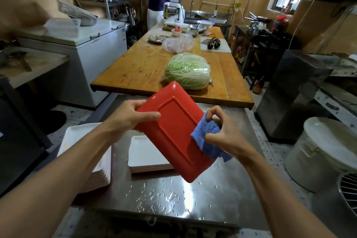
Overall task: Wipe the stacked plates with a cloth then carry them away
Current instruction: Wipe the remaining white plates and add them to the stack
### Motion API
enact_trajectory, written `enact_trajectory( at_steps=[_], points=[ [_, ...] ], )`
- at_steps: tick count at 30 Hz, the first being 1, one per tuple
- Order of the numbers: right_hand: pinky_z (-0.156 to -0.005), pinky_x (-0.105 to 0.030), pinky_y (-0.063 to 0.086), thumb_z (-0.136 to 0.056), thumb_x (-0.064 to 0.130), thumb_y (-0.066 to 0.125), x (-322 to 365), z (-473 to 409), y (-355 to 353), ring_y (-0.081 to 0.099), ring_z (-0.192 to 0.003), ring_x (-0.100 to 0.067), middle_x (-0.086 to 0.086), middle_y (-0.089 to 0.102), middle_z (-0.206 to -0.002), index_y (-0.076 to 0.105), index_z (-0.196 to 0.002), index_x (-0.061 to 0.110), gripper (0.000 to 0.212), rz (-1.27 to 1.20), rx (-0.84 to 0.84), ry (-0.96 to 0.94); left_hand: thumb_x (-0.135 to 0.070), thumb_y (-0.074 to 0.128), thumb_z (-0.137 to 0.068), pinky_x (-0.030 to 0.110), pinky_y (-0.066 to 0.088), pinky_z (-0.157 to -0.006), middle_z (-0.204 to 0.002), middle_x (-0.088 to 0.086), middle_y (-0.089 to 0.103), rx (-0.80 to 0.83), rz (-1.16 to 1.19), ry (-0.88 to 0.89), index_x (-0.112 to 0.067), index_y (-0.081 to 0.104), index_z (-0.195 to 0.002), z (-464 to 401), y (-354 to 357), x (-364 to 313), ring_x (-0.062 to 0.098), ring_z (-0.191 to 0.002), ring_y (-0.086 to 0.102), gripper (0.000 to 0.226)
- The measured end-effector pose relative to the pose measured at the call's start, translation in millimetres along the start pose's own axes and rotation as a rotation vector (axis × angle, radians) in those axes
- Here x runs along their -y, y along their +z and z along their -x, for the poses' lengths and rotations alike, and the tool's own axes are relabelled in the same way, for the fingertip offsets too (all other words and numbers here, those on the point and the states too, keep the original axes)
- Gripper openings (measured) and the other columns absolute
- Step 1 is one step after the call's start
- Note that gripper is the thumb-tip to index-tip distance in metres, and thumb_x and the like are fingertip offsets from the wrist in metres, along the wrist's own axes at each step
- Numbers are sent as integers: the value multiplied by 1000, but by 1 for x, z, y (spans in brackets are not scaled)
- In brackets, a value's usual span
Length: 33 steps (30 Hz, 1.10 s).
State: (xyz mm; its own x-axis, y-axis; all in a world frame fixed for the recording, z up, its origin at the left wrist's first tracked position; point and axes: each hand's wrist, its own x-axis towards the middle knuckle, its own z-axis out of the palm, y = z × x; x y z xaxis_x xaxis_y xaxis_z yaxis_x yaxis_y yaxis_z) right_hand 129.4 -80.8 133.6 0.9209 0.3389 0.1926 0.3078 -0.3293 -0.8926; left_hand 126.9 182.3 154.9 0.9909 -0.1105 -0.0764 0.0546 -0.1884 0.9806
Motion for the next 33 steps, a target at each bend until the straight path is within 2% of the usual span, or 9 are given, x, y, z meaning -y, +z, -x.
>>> enact_trajectory(
  at_steps=[2,4,7,10,16,19,23,28,33],
  points=[
    [-43,-20,27,-57,3,56,2,-2,-9,30,-48,-10,-2,41,-61,41,-85,15,34,47,88,16,-36,82,-51,42,54,-79,-93,18,72,141,-42,-56,-9,72,-93,2,-3,3,36,-85,68,51],
    [-43,-20,31,-57,6,57,4,-4,-14,34,-47,-9,-3,42,-60,41,-86,16,35,88,162,42,-32,84,-49,34,58,-69,-90,16,73,213,18,-78,-10,74,-87,4,0,8,30,-80,70,45],
    [-47,-19,33,-59,11,57,6,-7,-15,36,-53,-10,-13,42,-64,41,-86,19,33,194,190,33,-17,82,-55,26,55,-59,-84,10,73,137,148,-57,-7,69,-91,8,13,17,20,-71,70,39],
    [-46,-14,29,-64,16,59,9,-12,-4,34,-49,-5,5,40,-62,40,-82,26,28,369,85,-38,-9,73,-56,22,53,-54,-75,5,72,51,231,-27,-5,66,-91,14,26,23,14,-62,67,35],
    [-55,-29,35,-84,14,54,13,-20,21,38,-58,-6,12,38,-70,41,-102,24,25,442,31,-186,-8,72,-53,23,54,-55,-75,4,72,-42,283,3,-5,65,-93,18,37,23,14,-61,67,41],
    [-55,-25,30,-85,13,53,2,-14,13,38,-59,-2,16,38,-70,44,-106,25,26,478,11,-178,-7,70,-56,24,56,-57,-77,7,71,-61,363,-23,-5,65,-95,21,27,25,17,-63,67,40],
    [-75,-25,34,-86,7,48,-11,-1,6,45,-86,-2,22,45,-95,46,-108,23,28,347,3,-57,-9,67,-59,24,56,-59,-78,8,71,-104,442,-72,-5,65,-98,23,17,33,17,-64,67,40],
    [-106,-35,32,-82,1,42,-10,9,17,37,-126,-18,2,38,-139,46,-122,10,40,245,-57,-54,0,70,-58,25,57,-55,-69,5,71,-165,607,-177,-10,64,-93,21,21,37,15,-59,68,37],
    [-115,-28,19,-82,3,40,-16,25,33,23,-140,-17,8,29,-144,49,-121,7,40,297,-79,-168,-1,61,-82,25,56,-50,-59,2,69,-326,747,-304,-10,61,-89,16,26,37,13,-50,66,12]
  ],
)
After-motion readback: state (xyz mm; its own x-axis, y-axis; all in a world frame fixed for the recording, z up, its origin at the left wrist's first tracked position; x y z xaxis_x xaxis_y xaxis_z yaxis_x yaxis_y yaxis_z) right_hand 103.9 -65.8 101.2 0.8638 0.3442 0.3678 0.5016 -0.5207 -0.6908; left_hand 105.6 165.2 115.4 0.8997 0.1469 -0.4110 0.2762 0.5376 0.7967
